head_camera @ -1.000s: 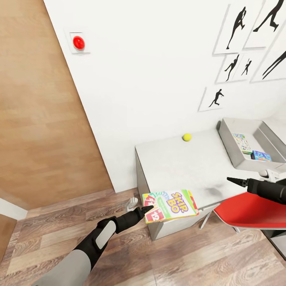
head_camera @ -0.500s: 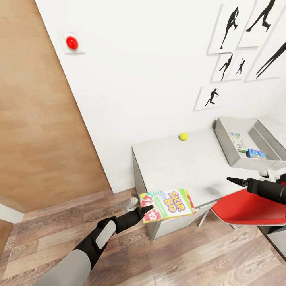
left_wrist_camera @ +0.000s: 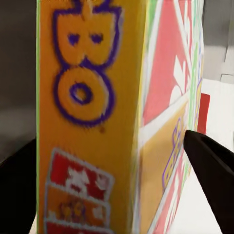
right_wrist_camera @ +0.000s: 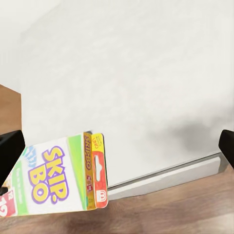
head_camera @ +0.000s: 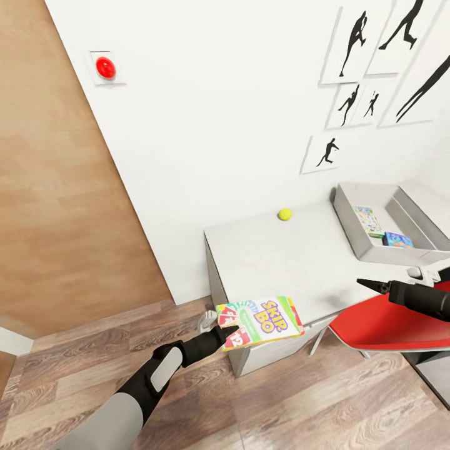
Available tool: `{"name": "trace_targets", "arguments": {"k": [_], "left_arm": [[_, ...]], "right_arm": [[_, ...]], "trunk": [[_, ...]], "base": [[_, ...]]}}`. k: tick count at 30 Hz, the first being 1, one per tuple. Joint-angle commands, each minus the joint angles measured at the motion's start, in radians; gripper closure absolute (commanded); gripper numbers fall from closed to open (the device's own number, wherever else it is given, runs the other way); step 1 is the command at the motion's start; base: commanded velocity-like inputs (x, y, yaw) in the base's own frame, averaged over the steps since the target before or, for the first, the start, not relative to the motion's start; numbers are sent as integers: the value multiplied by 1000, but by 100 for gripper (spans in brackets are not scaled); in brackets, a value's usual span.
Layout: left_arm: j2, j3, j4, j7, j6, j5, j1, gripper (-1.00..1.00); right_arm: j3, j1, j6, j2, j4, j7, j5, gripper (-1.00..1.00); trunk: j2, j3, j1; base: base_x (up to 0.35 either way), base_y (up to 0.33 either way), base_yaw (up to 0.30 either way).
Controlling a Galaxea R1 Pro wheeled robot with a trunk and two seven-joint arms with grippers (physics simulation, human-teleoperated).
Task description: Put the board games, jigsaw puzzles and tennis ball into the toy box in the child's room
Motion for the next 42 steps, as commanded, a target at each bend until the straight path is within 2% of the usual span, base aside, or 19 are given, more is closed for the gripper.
{"name": "trace_targets", "arguments": {"k": [1, 21, 24, 27, 33, 42], "left_arm": [[0, -1, 0, 1, 8, 10, -1, 100], [4, -1, -13, -6, -12, 9, 3, 100], [5, -1, -20, -33, -12, 8, 6, 100], [9, -2, -25, -99, -13, 7, 9, 100], [11, -4, -28, -170, -13, 5, 11, 100], [12, -4, -29, -202, -13, 4, 11, 100]], "right_arm": [[-1, -1, 4, 0, 0, 10, 9, -100], [-1, -1, 4, 5, 0, 11, 9, -100], [-1, -1, 4, 5, 0, 10, 9, -100], [0, -1, 4, 6, 0, 10, 9, -100], [0, -1, 4, 6, 0, 10, 9, -100], [1, -1, 4, 6, 0, 10, 9, -100]], "trunk": [[-2, -2, 1], [-2, -2, 1], [-2, -2, 1], [-2, -2, 1], [-2, -2, 1], [-2, -2, 1]], "base": [[0, 0, -16], [0, 0, -3], [0, 0, 0], [0, 0, 0], [0, 0, 0], [0, 0, 0]]}}
